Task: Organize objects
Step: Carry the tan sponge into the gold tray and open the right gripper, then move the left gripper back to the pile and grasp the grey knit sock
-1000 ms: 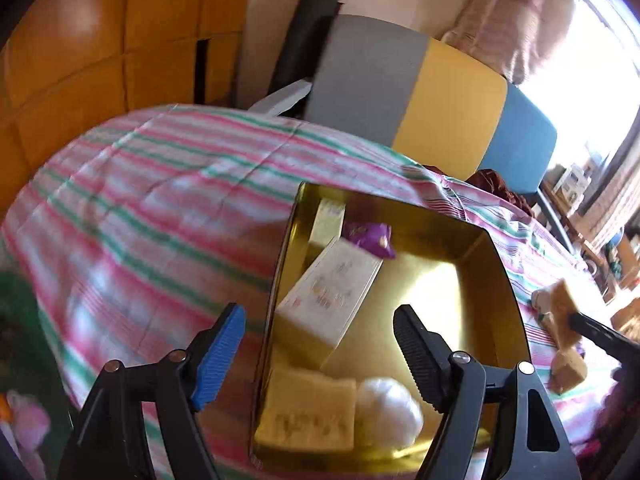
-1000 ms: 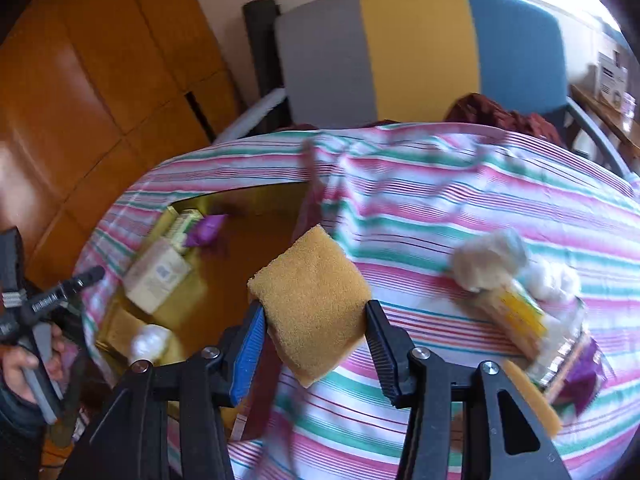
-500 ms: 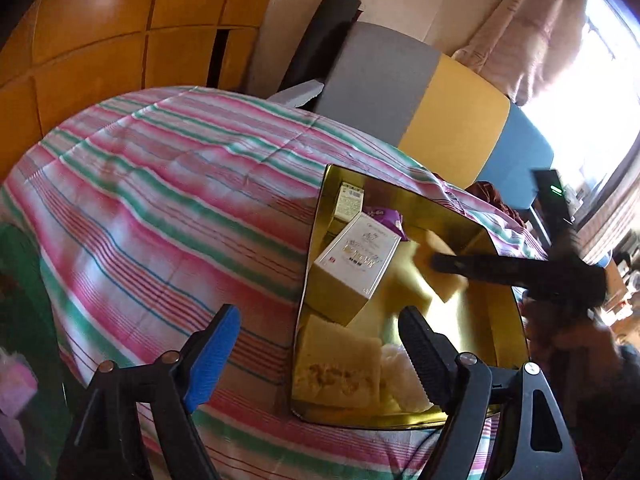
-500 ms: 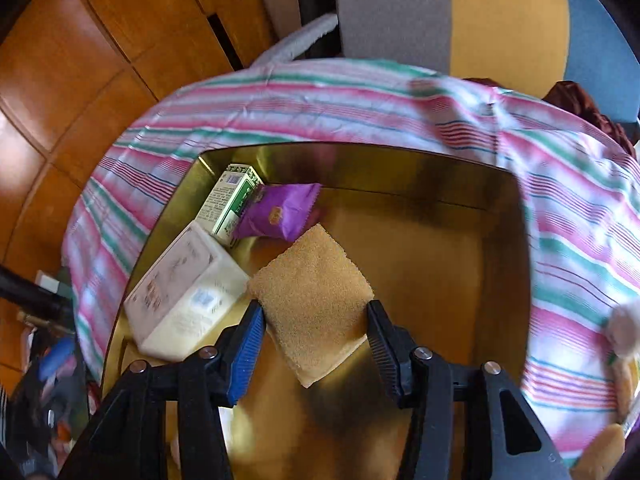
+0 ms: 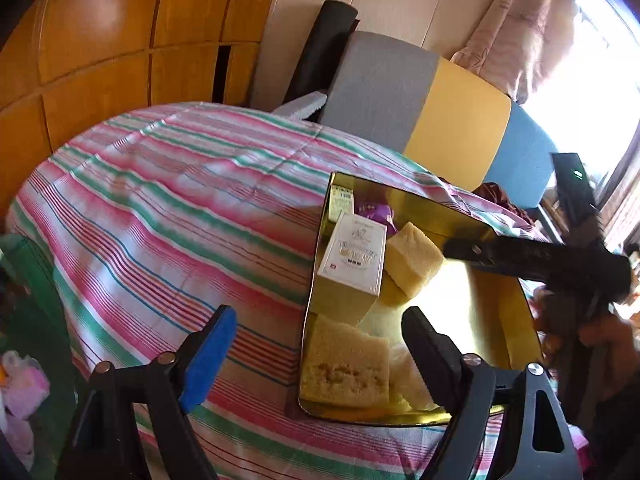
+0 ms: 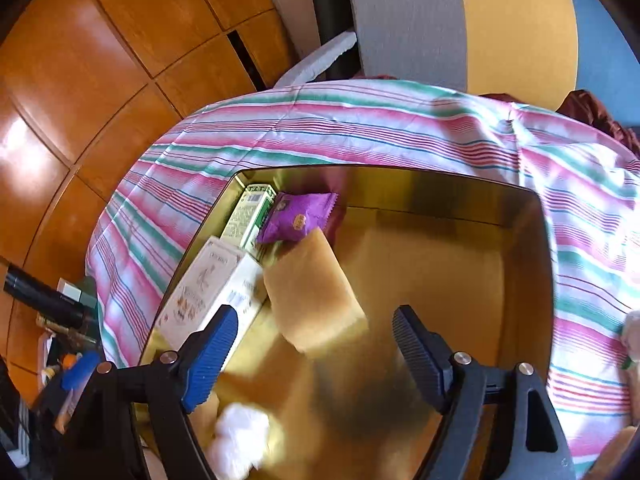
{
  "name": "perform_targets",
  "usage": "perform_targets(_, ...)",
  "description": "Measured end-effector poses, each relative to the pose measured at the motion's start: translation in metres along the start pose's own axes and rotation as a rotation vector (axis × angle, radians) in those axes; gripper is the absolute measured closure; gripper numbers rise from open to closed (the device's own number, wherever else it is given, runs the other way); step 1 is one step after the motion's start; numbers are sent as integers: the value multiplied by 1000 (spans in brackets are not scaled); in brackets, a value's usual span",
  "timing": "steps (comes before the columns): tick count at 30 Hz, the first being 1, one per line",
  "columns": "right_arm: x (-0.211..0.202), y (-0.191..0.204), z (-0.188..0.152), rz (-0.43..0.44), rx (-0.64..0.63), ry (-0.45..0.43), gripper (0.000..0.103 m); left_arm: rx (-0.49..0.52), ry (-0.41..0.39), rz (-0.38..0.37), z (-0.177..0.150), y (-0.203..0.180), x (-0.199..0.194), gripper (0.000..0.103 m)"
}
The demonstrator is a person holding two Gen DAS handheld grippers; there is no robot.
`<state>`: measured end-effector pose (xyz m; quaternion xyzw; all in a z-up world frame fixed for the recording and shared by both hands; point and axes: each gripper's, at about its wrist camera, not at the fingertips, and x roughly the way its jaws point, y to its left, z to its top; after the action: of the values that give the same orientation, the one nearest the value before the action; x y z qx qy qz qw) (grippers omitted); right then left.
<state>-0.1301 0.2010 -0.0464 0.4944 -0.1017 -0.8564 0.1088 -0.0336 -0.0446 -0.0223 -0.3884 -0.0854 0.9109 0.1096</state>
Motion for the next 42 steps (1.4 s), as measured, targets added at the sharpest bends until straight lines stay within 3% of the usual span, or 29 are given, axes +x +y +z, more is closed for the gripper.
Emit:
perform_targets(8, -36, -13, -36, -57, -23, -44, 20, 89, -26, 53, 1, -24, -10, 14)
perform_targets(17, -86, -50, -68, -99, 12, -104, 20, 165, -15, 12, -3, -56, -16, 14)
perform_targets(25, -141, -117, -90, -180, 129, -179, 20, 244, 11, -26, -8, -89, -12, 14)
perform_targets(30, -181, -175, -110, -284, 252, -233, 19, 300, 28, -62, -12, -114, -7, 14)
perform_targets(36, -226, -253, -146, -419, 514, -331, 19, 371, 48, -119, -16, -149, -2, 14)
perform_targets(42, -238, -311, -187, -421, 785, -388, 19, 456, 60, -179, -18, -195, 4, 14)
